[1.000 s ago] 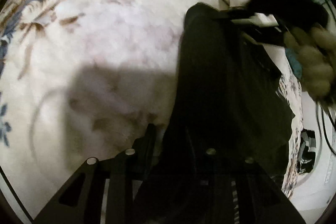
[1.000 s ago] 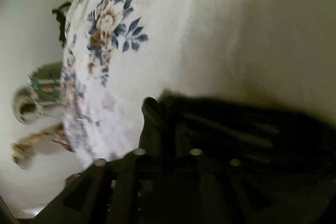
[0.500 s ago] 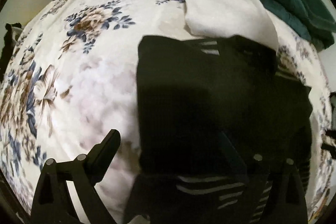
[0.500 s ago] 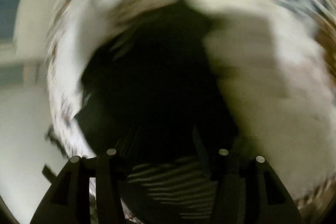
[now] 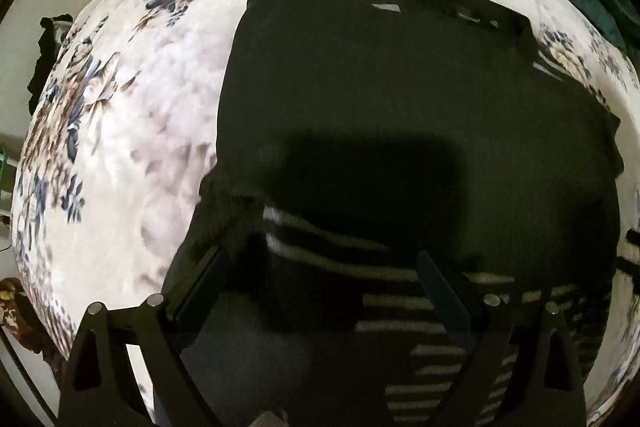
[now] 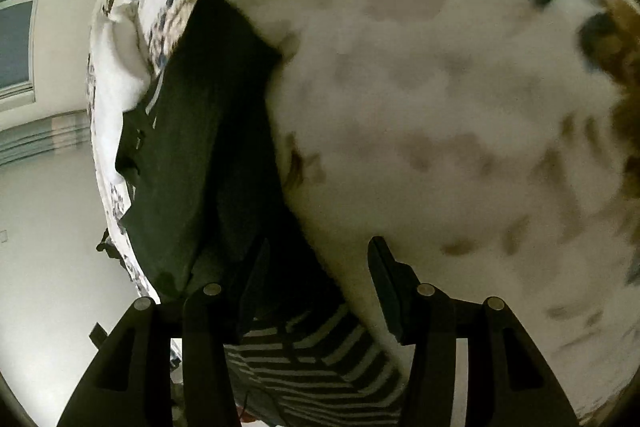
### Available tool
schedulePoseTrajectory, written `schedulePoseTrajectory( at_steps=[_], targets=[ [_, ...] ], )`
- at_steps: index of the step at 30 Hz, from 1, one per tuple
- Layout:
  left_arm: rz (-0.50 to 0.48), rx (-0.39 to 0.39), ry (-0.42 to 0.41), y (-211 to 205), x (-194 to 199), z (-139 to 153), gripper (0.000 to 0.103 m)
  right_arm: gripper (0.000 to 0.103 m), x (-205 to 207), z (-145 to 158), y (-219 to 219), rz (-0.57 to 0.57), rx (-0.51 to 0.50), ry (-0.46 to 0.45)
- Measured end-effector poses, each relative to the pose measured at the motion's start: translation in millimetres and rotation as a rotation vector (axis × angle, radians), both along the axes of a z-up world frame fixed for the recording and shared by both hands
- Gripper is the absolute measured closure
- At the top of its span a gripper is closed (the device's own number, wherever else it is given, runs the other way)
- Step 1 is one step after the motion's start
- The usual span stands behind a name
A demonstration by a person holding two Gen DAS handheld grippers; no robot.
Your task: Fold small clothes
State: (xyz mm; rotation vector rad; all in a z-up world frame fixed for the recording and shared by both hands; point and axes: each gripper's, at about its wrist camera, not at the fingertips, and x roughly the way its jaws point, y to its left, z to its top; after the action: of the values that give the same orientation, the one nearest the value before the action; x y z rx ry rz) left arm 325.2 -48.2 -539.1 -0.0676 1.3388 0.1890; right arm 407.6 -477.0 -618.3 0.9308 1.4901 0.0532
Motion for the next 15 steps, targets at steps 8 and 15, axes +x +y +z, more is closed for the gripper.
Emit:
schedulePoseTrajectory(
  at_steps=[8,15],
  targets=[
    [-0.304,-0.113,0.086,-105,-60,15,0.007,0.050,-63,34,-38,0.081,-0.091,0.147],
    [-0.381,-0.283,0.168,-167,-117,6,0.007,0.050,-160,-9,-9,0.069,0.042,0.317]
  ],
)
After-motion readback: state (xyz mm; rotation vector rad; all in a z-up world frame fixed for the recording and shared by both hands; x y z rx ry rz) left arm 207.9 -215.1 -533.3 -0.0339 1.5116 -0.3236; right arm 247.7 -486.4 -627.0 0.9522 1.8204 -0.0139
